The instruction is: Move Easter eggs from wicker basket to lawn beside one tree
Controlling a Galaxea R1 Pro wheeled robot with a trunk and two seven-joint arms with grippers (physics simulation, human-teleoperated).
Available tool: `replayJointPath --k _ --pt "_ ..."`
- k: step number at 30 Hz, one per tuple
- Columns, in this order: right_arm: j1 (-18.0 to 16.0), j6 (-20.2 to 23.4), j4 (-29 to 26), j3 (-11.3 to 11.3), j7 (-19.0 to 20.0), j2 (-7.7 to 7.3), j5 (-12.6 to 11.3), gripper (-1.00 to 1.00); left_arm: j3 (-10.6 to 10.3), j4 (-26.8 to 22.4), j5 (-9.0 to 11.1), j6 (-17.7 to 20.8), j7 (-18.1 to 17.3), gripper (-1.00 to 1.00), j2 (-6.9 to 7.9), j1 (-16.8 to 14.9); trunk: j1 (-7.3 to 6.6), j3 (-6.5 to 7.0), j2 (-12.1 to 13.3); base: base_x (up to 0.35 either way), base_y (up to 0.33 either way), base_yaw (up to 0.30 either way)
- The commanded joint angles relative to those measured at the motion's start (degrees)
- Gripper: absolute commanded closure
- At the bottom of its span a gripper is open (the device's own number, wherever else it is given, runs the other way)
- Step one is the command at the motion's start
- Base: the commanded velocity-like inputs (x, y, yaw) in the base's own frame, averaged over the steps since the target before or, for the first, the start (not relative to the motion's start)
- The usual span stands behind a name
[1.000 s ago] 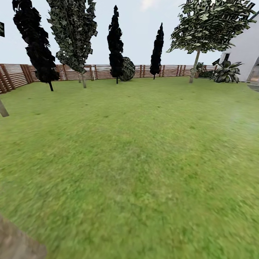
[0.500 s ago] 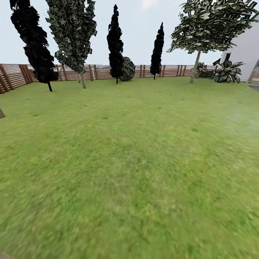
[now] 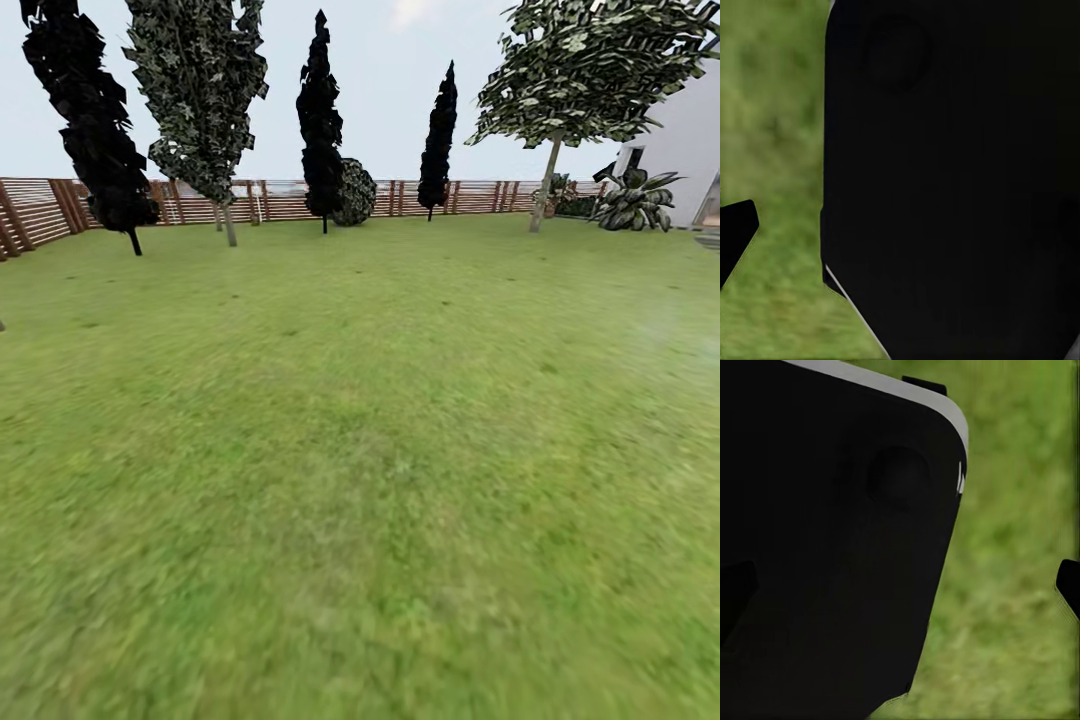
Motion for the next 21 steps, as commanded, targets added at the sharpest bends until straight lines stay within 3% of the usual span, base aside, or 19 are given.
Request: replayJointPath --k 1,13,21 --pt "-0.02 -0.16 0.08 0.00 0.00 -0.03 0.42 -1.00 0.41 0.01 0.08 -0.13 0.05 -1.00 -0.03 -0.01 0.03 -0.05 -0.02 0.326 0.000 0.000" --pt "-0.02 -0.12 0.14 0.27 -0.02 -0.38 1.04 -1.00 0.41 -0.01 0.08 -0.13 0.05 -1.00 -0.02 -0.01 0.03 -0.05 -0.02 0.326 0.000 0.000" --pt "-0.02 -0.10 0.33 0.26 0.00 -0.06 5.76 -1.00 0.41 -0.01 0.08 -0.13 0.05 -1.00 -0.02 -0.01 0.03 -0.05 -0.02 0.326 0.000 0.000"
